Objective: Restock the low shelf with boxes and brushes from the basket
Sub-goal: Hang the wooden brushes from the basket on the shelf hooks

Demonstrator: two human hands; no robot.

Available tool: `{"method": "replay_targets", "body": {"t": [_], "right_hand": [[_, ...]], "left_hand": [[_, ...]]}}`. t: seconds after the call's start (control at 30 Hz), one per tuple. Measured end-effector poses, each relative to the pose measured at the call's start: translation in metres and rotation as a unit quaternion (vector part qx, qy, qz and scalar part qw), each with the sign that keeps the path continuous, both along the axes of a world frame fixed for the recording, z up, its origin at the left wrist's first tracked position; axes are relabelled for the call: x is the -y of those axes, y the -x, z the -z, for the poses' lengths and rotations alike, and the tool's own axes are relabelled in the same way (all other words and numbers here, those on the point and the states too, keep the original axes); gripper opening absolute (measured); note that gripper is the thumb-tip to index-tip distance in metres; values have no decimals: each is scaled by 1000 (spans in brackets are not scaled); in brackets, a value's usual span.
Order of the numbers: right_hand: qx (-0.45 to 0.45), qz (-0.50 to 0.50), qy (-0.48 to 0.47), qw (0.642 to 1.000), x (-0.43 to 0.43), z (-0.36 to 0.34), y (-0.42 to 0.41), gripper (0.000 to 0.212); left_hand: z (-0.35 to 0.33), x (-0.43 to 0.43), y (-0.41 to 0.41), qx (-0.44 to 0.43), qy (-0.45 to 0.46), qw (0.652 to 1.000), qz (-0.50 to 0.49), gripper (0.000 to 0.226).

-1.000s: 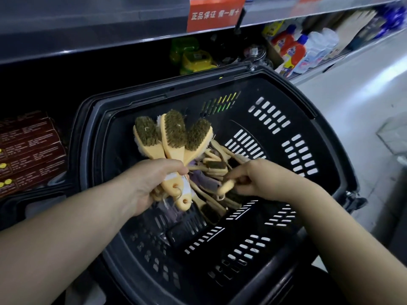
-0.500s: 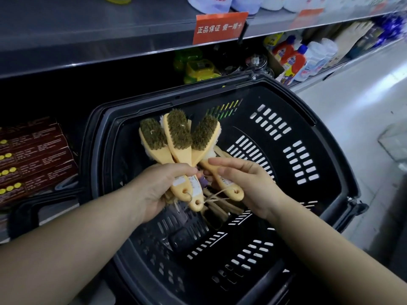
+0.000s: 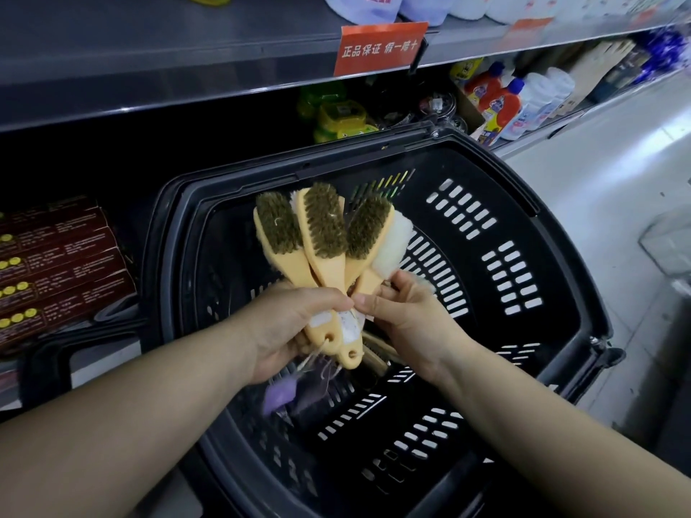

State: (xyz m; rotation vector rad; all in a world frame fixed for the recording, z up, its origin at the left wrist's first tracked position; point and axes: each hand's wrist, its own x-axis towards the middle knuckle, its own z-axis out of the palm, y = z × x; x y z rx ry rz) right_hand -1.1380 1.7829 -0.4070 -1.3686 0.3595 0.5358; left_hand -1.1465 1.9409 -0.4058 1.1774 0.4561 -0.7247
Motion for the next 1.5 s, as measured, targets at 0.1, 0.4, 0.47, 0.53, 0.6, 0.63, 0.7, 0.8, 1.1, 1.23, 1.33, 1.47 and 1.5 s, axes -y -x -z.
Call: {"method": "replay_targets", "body": {"t": [0.1,0.4,0.47,0.53,0.6,0.63,0.7,0.8,1.1,1.23,1.33,1.47,1.5], "right_hand": [[-3,-13,27,1000,-1,2,0,65],[68,-60,49,995,8,-8,-8,38],[94,-74,20,993,3,-14,-6,38],[114,-89,-11,989,-5,-21,-6,37],[132,-109,-22,985,-15,-29,-5,33],[135,-116,-22,984,-22,-34,-4,32],[136,-115,-6,984,-38,-41,-3,29],[135,-115,24,984,-68,-52,-1,24],[-2,-159,-53,986,-182,-64,5,18],[-65,-126,-39,989,-243,-48,-5,22],[-75,-101,32,992,-275,-28,-11,24],[-127,-80,31,988,-280,-11,-15,28],[-138,-76,22,987,-277,-11,-17,26]], "left_hand": [[2,-1,0,17,-45,998,34,22],[-4,-3,5,70,-77,994,42,45],[-12,-6,5,108,-76,991,28,33],[-21,-14,5,146,-83,986,6,30],[-30,-26,7,166,-92,982,-17,33],[-34,-34,9,167,-98,981,-28,35],[-40,-47,14,150,-102,982,-57,37],[-50,-68,24,102,-77,985,-112,29],[-55,-146,80,9,-3,963,-269,12],[-39,-174,103,-24,-40,944,-326,9],[-27,-189,114,-55,-56,934,-350,23],[-14,-204,118,-69,-68,921,-378,25],[-13,-206,118,-68,-69,922,-375,24]]}}
